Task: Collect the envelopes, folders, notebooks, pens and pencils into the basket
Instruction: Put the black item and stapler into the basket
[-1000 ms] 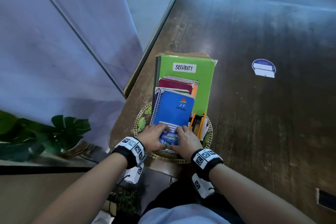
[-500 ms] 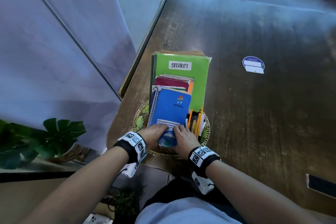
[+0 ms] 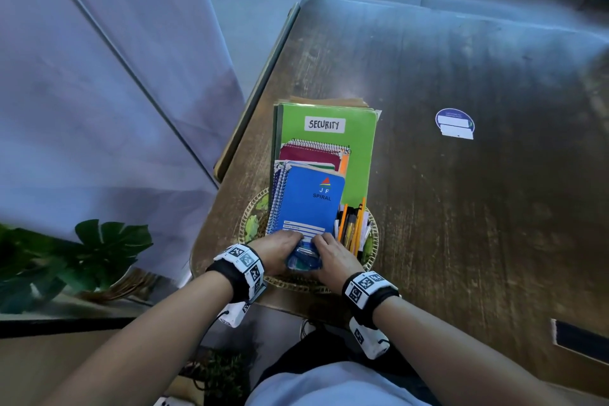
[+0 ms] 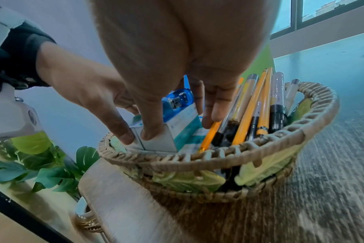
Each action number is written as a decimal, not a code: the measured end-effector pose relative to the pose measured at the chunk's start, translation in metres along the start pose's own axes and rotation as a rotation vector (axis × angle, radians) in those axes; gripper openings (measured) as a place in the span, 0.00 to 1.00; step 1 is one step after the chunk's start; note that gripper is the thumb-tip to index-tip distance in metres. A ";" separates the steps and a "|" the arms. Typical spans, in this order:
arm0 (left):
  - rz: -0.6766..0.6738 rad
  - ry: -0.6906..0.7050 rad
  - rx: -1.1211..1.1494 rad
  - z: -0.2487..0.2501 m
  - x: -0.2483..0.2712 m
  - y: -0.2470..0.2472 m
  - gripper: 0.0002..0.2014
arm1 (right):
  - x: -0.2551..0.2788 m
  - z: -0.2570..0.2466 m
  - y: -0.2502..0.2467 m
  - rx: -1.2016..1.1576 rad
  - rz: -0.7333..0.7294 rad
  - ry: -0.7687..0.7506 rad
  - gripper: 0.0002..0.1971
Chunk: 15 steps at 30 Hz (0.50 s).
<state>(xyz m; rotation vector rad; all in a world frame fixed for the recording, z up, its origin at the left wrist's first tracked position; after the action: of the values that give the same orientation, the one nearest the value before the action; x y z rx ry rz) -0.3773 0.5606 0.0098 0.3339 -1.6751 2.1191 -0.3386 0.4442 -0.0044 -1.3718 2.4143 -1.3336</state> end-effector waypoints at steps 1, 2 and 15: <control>0.008 0.008 -0.008 0.000 0.000 0.001 0.24 | 0.001 0.000 0.000 -0.003 0.003 -0.001 0.27; 0.005 0.007 -0.022 0.000 0.000 0.003 0.25 | 0.001 0.000 0.001 -0.010 0.006 0.003 0.28; 0.116 -0.052 0.238 0.045 -0.032 -0.039 0.24 | 0.036 0.036 -0.061 -0.288 0.109 0.074 0.32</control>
<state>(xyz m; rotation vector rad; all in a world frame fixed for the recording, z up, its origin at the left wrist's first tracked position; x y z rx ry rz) -0.3342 0.5192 0.0404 0.3730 -1.5035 2.4226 -0.3041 0.3810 0.0285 -1.2420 2.7744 -1.0618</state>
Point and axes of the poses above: each hand's wrist, its own x-axis away from the middle knuckle, its own y-axis out of the palm, z = x × y, the point moved 7 cm from there along -x, towards the middle knuckle, and after that the axes turned 11 degrees about -x, right-handed, at the moved point
